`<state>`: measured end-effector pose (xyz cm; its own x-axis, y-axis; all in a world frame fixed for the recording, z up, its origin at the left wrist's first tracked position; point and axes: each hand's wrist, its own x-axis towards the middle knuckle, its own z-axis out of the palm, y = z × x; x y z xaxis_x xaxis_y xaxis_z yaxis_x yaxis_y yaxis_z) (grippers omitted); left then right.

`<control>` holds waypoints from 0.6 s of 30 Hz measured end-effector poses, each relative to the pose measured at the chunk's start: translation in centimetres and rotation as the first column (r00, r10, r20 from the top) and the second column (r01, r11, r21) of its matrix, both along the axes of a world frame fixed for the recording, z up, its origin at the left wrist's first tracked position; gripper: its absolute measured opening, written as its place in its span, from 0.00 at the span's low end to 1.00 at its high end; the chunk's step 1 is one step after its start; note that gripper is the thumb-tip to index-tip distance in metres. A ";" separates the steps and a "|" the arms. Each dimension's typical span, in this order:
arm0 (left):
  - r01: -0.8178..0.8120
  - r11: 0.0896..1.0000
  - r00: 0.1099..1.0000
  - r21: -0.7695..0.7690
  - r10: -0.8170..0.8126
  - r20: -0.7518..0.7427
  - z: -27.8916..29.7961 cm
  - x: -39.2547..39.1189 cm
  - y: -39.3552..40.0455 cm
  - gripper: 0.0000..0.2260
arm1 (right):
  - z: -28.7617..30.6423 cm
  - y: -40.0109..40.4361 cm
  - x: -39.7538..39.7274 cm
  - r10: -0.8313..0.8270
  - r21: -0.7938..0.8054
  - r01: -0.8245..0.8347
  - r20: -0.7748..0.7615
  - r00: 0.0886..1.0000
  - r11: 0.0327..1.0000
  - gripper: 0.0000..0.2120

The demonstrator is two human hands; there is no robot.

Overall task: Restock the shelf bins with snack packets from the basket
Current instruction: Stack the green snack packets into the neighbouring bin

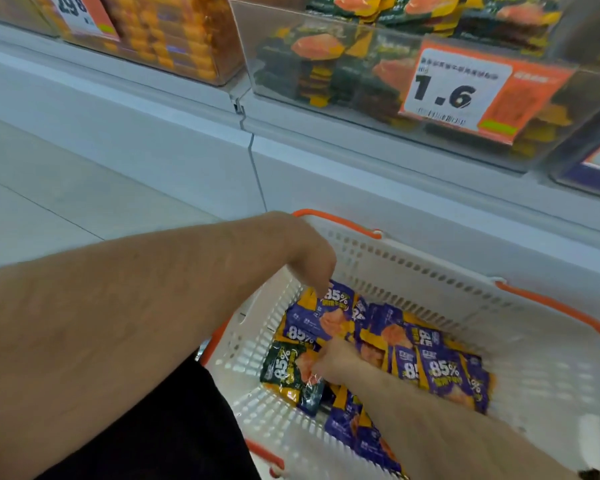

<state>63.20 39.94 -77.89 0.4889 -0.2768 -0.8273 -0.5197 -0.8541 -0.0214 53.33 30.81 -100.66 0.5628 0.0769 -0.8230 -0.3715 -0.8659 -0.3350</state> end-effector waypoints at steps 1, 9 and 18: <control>0.001 1.000 1.000 0.002 -0.001 -0.004 0.0 0.1 0.1 0.23 | 0.1 -0.1 0.0 -0.039 0.037 0.039 0.009 0.999 0.999 0.08; -0.007 0.998 0.998 -0.058 0.010 0.059 1.8 0.1 -0.9 0.22 | 2.2 -0.6 0.2 -0.209 0.193 0.231 -0.125 0.970 0.954 0.14; -0.069 0.959 0.979 -0.274 0.118 0.167 8.1 0.1 -0.7 0.22 | 12.1 -3.1 2.4 -0.219 0.311 0.199 0.030 0.975 0.929 0.18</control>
